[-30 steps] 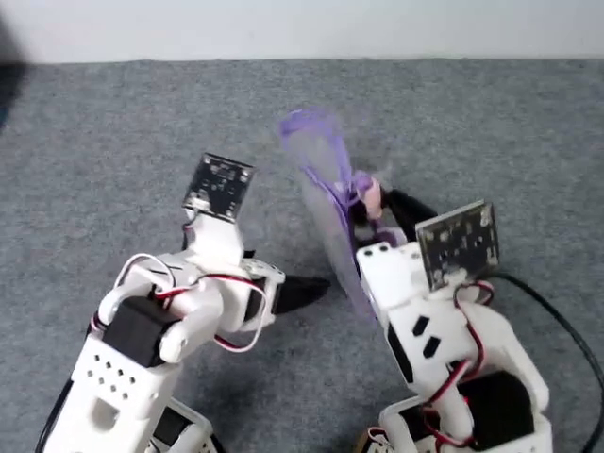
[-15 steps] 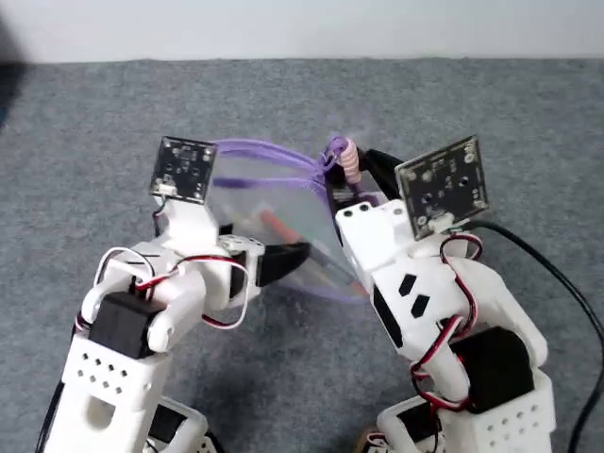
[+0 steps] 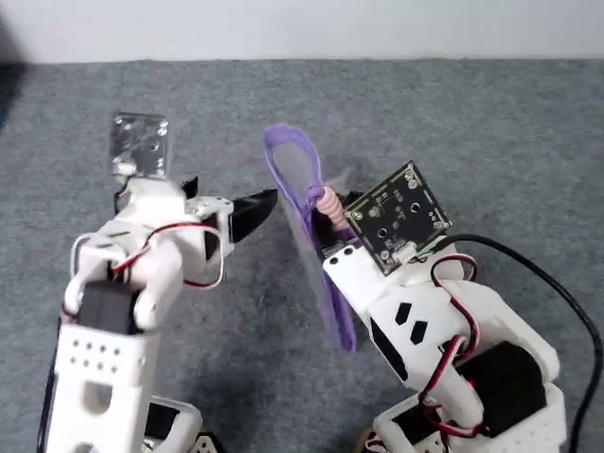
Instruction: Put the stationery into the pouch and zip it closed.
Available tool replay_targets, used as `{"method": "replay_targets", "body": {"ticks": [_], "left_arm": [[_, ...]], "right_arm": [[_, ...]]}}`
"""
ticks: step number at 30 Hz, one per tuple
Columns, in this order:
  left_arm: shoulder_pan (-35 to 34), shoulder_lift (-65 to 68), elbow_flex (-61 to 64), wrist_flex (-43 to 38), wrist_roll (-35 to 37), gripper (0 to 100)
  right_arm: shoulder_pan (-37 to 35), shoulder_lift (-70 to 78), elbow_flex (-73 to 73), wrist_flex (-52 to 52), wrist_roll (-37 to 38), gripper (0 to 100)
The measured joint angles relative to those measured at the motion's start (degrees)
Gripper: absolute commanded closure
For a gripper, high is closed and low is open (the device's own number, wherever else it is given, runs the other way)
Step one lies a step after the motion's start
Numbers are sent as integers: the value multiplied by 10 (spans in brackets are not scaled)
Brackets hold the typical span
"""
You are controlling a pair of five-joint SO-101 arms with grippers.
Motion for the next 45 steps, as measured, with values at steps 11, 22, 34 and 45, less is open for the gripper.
{"method": "replay_targets", "body": {"ticks": [11,22,34,45], "left_arm": [[64,71,-30,-1,1,678],[73,0,-30,95,0,613],[84,-101,-30,169,9,612],[212,-124,-30,180,75,613]], "right_arm": [[22,-3,-2,33,24,991],[58,-7,-2,33,25,991],[60,-7,-2,33,25,991],[60,-8,-2,33,48,991]]}}
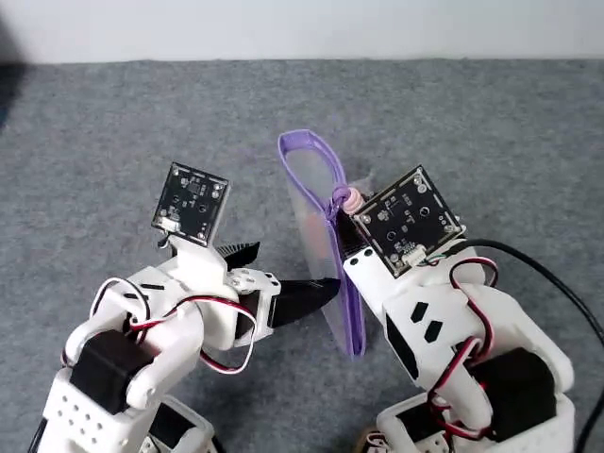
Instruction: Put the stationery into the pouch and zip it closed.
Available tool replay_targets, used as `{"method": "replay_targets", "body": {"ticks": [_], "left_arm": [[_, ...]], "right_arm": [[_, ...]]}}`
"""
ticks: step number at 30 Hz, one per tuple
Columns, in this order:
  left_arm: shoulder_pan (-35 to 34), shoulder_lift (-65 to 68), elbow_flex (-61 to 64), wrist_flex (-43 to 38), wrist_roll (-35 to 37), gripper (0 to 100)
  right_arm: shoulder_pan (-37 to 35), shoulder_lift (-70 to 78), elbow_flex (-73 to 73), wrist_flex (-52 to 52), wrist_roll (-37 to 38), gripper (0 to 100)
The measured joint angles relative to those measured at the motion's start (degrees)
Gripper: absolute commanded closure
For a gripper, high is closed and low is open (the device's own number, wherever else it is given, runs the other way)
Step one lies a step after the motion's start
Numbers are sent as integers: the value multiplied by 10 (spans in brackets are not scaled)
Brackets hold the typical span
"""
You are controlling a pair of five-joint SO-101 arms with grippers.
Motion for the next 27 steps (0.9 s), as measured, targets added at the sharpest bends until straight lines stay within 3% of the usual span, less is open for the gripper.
{"method": "replay_targets", "body": {"ticks": [15,23,27], "left_arm": [[4,98,-32,-44,52,613],[-54,88,-34,-11,41,613],[-72,74,-34,-9,19,613]], "right_arm": [[4,0,0,0,1,991],[30,2,-1,3,1,991],[31,-4,-18,54,3,991]]}}
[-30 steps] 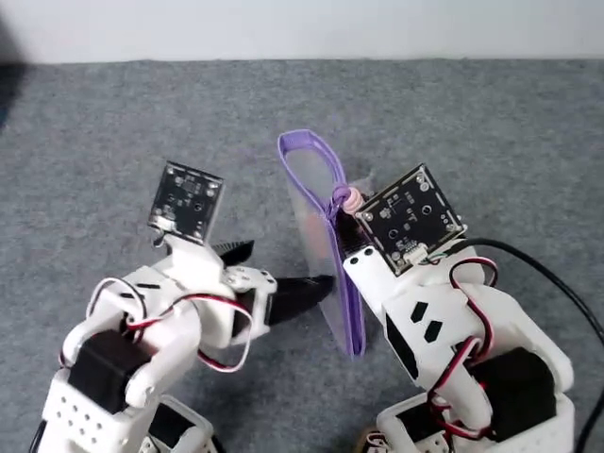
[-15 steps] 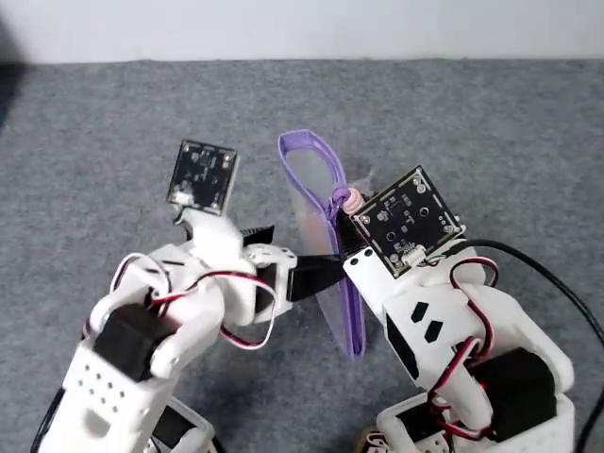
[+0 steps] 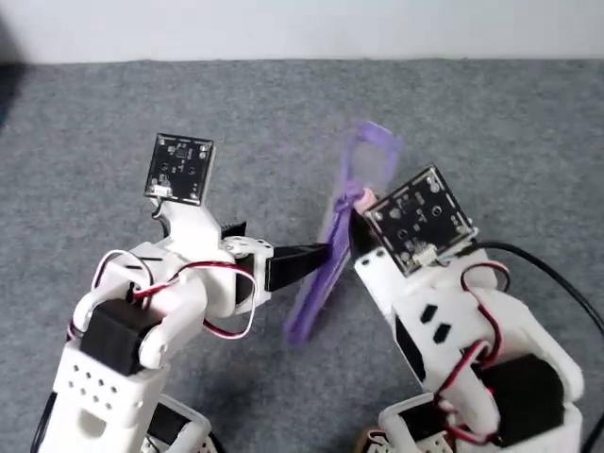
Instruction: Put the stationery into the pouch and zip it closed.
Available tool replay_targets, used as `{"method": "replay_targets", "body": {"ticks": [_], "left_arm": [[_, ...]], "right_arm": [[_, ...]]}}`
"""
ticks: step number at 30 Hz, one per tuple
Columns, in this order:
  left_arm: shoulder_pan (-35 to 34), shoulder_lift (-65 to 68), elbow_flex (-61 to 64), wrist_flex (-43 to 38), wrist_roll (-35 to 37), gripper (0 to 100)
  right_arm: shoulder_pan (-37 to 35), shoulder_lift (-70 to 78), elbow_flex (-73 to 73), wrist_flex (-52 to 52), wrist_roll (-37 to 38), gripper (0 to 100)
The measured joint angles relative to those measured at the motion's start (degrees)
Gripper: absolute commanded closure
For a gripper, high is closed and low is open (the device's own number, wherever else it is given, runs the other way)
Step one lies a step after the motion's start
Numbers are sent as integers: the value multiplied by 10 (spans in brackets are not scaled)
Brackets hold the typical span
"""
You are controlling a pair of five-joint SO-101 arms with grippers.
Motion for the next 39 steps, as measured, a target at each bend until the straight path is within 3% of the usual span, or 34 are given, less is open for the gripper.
{"method": "replay_targets", "body": {"ticks": [5,13,31,39], "left_arm": [[1,-5,0,0,-7,613],[94,-6,-47,14,-18,613],[106,52,-105,44,-18,613],[173,89,-105,55,-15,613]], "right_arm": [[0,-1,-11,27,0,991],[-29,-1,-11,33,2,991],[-27,0,-10,8,3,991],[-30,5,-10,4,3,991]]}}
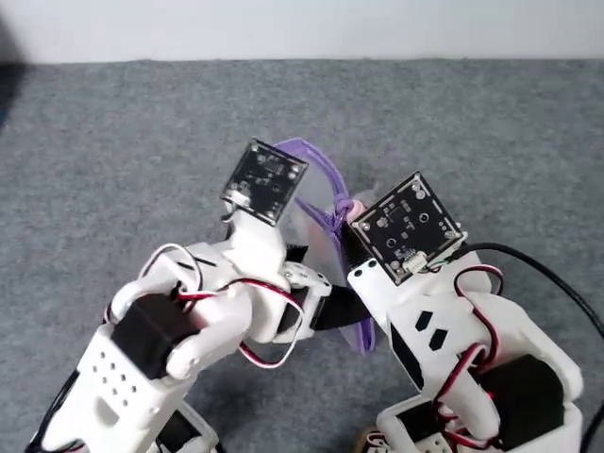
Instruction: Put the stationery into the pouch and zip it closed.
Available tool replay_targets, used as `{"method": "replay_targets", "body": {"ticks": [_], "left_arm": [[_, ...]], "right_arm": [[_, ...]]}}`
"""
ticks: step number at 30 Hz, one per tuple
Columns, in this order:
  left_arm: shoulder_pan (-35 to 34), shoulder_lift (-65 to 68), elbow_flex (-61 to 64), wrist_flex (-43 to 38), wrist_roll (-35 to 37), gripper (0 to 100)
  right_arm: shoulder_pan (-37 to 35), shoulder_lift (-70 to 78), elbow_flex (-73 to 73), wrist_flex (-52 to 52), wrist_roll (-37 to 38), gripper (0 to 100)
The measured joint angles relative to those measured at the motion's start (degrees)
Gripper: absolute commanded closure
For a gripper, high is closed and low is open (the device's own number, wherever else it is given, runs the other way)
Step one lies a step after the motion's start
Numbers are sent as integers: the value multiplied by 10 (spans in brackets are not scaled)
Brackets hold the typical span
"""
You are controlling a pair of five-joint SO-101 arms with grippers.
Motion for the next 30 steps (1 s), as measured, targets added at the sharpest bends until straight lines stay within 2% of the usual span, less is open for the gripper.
{"method": "replay_targets", "body": {"ticks": [5,11,22,30], "left_arm": [[-2,28,1,-25,25,613],[-35,52,18,-62,47,613],[-47,45,18,-21,50,613],[-59,-2,18,-18,41,613]], "right_arm": [[2,0,0,0,0,991],[4,1,0,-1,-3,991],[40,0,0,-1,-4,991],[36,0,0,6,-4,991]]}}
